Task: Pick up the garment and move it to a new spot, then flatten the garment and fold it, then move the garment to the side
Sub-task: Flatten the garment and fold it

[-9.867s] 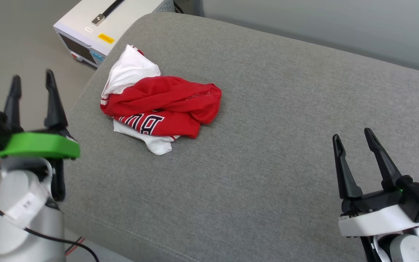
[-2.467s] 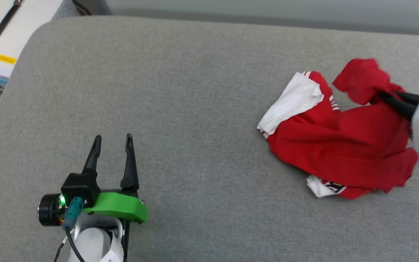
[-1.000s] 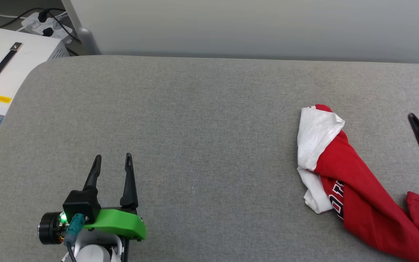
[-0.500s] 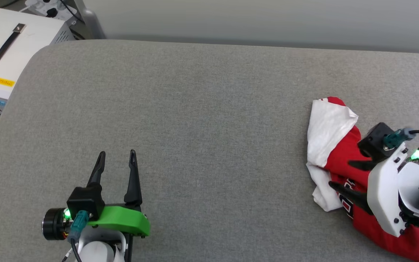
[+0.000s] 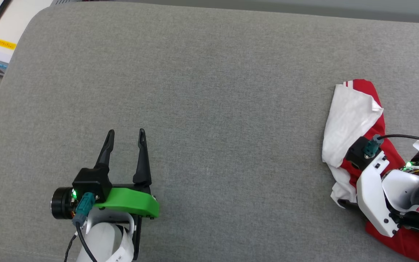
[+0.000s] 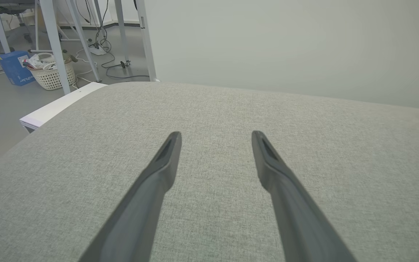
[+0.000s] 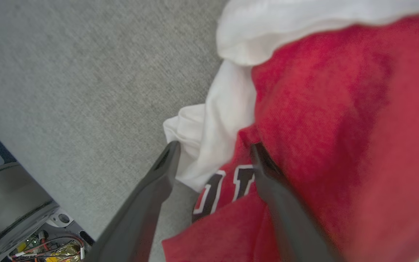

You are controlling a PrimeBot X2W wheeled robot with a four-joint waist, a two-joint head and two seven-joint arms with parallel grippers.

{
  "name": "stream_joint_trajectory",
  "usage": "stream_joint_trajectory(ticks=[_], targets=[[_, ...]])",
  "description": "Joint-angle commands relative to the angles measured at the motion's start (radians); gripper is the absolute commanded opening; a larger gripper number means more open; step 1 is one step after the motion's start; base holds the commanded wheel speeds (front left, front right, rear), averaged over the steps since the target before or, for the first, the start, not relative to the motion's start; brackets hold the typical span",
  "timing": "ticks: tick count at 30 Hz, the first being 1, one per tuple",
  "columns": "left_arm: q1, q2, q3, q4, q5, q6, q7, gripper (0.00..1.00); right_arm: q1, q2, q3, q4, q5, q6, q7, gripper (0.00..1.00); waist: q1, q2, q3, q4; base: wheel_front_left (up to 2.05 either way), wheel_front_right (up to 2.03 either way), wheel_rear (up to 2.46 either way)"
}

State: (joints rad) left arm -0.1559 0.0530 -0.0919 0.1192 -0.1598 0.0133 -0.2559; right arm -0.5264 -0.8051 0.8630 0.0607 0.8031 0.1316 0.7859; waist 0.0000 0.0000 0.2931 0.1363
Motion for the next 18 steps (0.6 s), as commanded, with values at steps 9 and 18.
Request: stream_joint_trajectory(ticks=[9, 18], targets=[[0.017, -0.003, 0.025, 0.017, 0.006, 0.011, -0.006, 1.00, -0.046, 0.027, -0.005, 0.064, 0.043, -0.001, -0.276, 0.00, 0.0000, 0.0000, -0.054, -0.016, 0.00, 0.00, 0.00], [0.050, -0.003, 0.047, 0.010, 0.024, -0.004, -0.006, 1.00, -0.032, -0.028, -0.233, -0.030, 0.120, -0.001, -0.471, 0.00, 0.0000, 0.0000, -0.118, -0.057, 0.00, 0.00, 0.00]])
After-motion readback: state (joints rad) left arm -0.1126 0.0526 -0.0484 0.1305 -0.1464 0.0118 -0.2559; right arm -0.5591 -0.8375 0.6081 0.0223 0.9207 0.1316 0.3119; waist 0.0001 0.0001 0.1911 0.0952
